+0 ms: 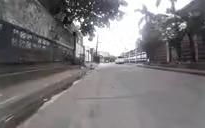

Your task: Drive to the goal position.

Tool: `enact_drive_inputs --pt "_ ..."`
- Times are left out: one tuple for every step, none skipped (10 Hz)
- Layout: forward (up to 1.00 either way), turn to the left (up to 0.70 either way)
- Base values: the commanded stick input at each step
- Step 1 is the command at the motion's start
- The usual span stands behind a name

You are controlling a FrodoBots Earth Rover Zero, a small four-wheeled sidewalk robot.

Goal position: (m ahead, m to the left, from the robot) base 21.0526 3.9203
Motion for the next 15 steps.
enact_drive_inputs --pt "0.7 0.0" --pt "0.7 0.0" --pt "0.7 0.0" --pt "0.7 0.0" --pt "0.7 0.0" --pt "0.7 0.0" --pt "0.7 0.0" --pt "0.7 0.0" --pt "0.7 0.0" --pt "0.7 0.0" --pt "0.7 0.0" --pt "0.7 0.0" --pt "0.7 0.0" --pt "0.7 0.0" --pt "0.7 0.0"
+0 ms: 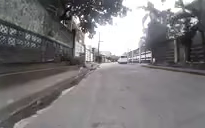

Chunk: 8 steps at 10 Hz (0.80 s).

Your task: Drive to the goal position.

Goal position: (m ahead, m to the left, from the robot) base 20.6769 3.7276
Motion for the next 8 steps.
enact_drive_inputs --pt "0.7 0.0" --pt "0.7 0.0" --pt "0.7 0.0" --pt "0.7 0.0" --pt "0.7 0.0" --pt "0.7 0.0" --pt "0.7 0.0" --pt "0.7 0.0"
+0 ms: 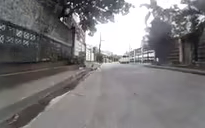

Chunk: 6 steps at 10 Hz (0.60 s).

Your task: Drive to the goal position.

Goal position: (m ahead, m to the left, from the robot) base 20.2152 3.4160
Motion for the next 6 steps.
enact_drive_inputs --pt "0.7 0.0" --pt "0.7 0.0" --pt "0.7 0.0" --pt "0.7 0.0" --pt "0.7 0.0" --pt "0.7 0.0"
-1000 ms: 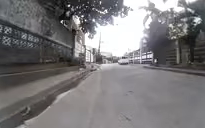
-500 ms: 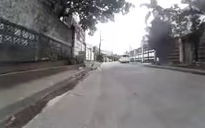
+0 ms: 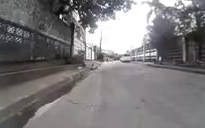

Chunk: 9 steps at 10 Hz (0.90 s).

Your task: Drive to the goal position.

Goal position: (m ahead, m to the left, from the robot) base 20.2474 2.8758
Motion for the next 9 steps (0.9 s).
enact_drive_inputs --pt "0.7 0.0" --pt "0.7 0.0" --pt "0.7 0.0" --pt "0.7 0.0" --pt "0.7 0.0" --pt "0.7 0.0" --pt "0.7 0.0" --pt "0.7 0.0" --pt "0.7 0.0"
